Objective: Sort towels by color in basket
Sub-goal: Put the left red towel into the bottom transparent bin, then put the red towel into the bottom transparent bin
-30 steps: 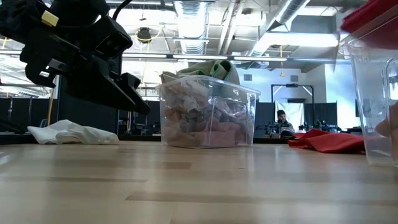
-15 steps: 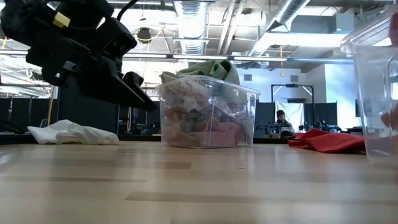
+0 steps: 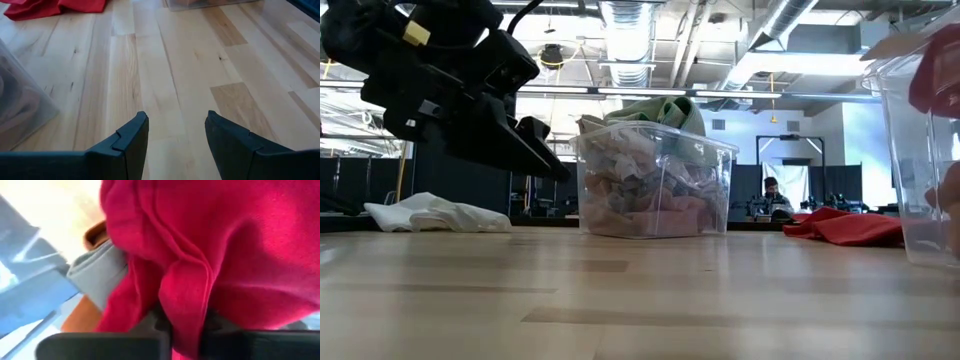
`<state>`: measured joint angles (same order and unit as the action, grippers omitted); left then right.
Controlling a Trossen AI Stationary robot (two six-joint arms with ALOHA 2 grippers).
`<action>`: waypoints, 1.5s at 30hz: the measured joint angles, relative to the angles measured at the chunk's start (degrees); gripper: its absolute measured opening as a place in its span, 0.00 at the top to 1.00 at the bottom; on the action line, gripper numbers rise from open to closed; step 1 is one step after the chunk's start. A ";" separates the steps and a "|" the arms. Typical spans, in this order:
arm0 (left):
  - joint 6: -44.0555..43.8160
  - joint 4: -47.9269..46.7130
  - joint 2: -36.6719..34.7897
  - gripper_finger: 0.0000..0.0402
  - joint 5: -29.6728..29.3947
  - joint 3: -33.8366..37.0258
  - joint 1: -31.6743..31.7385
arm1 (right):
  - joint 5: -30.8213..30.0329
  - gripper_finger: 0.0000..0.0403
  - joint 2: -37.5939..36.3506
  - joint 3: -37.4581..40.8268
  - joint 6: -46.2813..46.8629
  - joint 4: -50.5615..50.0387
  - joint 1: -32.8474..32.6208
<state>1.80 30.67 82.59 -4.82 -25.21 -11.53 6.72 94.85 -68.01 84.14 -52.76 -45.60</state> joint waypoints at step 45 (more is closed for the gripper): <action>1.01 -1.83 0.00 0.54 -0.20 0.00 0.00 | -30.25 0.32 -24.33 2.70 -40.92 -23.36 34.77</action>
<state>2.81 28.84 82.59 -5.02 -25.21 -11.53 -23.53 70.52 -65.30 43.22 -76.12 -10.83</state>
